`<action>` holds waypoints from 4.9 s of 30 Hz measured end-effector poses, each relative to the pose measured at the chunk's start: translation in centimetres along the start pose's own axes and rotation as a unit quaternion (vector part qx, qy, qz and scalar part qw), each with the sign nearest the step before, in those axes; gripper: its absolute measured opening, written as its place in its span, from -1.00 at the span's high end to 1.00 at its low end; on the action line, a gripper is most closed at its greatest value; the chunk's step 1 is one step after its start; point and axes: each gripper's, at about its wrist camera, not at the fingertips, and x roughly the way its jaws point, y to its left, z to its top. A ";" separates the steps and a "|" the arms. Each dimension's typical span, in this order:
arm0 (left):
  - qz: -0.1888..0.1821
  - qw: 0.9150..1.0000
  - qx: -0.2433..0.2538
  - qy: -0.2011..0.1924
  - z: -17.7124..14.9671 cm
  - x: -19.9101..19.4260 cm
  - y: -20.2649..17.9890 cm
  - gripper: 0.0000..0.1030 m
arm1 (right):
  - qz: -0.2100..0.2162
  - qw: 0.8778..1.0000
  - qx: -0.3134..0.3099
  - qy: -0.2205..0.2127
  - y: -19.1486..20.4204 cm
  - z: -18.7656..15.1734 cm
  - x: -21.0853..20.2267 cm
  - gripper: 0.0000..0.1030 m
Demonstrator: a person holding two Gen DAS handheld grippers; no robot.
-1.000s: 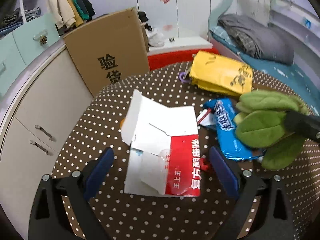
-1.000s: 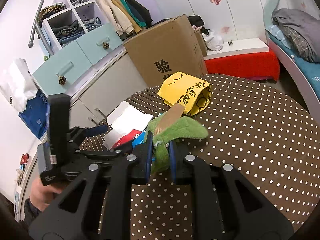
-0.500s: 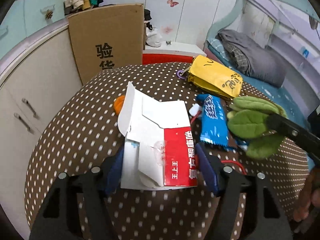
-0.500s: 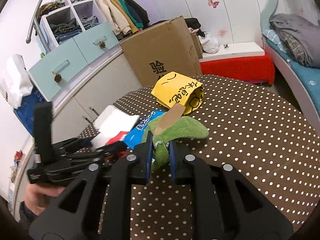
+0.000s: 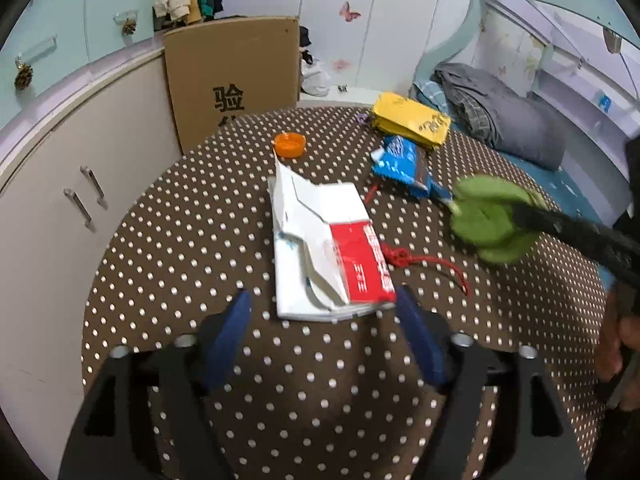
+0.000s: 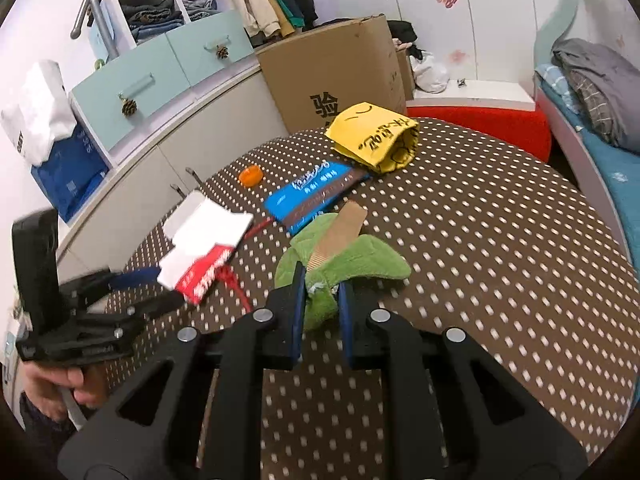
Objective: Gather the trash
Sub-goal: 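Grasp the green plant toy with the right tool while the left tool grasps the white-red paper box, then carry plant toy and paper box to the trash bin and open both tools, then move both empty tools back over the table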
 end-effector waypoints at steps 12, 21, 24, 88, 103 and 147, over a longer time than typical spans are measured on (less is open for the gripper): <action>0.046 0.998 0.007 0.040 4.2 5.2 -1.6 -0.58 | -0.027 0.999 -0.006 0.021 0.0 -1.1 0.3 0.69; 0.013 0.999 -0.014 0.029 2.8 3.4 -0.1 -0.25 | -0.039 0.998 -0.016 0.036 -0.1 -1.4 1.6 0.73; 0.008 0.999 -0.031 0.009 2.3 1.8 0.6 -0.25 | -0.031 0.999 -0.013 0.021 -0.2 -1.3 0.7 0.75; -0.221 0.928 0.274 0.122 -3.5 9.0 -49.6 -0.26 | -0.202 0.908 0.348 -0.118 -35.4 -17.2 -23.6 -0.73; -0.202 0.938 0.250 0.132 -3.3 8.7 -48.6 -0.78 | -0.228 0.899 0.350 -0.135 -33.9 -17.2 -26.3 -0.88; 0.017 0.999 -0.023 -0.018 3.9 -1.4 -5.4 -0.78 | -0.047 0.996 0.067 0.033 -1.6 5.3 -0.7 -0.88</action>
